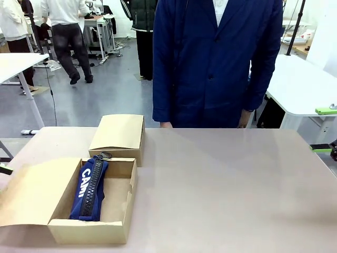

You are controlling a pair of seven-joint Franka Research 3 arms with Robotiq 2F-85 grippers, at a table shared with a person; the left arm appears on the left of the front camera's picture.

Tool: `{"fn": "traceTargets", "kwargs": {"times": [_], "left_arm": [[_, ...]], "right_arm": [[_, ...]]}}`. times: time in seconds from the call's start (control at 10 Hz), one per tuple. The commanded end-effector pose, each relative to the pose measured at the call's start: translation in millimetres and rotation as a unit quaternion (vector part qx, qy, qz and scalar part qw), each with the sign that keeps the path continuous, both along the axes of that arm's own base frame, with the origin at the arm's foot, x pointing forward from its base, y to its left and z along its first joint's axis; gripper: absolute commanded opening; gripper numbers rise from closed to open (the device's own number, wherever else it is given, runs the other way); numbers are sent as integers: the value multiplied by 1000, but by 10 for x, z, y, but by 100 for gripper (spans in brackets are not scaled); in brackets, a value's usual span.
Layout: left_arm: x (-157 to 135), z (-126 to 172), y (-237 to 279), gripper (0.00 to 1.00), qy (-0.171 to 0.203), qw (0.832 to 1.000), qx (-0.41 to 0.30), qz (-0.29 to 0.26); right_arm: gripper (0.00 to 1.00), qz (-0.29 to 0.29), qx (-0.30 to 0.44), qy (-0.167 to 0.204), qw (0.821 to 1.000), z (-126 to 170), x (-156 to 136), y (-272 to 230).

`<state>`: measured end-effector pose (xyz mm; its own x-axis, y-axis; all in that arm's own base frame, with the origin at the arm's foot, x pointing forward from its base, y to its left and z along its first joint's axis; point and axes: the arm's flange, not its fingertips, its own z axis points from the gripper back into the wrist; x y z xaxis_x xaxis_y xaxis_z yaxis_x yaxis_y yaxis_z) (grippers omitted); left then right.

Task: Place items inside the box.
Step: Close the lid of the Mailer Box closest to the robot.

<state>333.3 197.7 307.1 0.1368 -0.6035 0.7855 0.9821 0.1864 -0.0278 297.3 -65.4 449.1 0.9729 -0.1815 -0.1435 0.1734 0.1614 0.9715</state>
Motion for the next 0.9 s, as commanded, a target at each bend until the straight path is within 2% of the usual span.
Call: {"fn": "traceTargets", "kwargs": {"times": [0.0, 0.4, 0.8], "left_arm": [[79, -79, -92, 100, -8, 1000, 7, -26], [76, -15, 47, 100, -20, 1000, 5, -10], [69, -112, 191, 100, -45, 997, 39, -42]], "right_arm": [[100, -5, 13, 4, 1000, 57, 5, 9], [100, -5, 13, 4, 1000, 57, 5, 9], [100, -5, 13, 4, 1000, 57, 5, 9]]}}
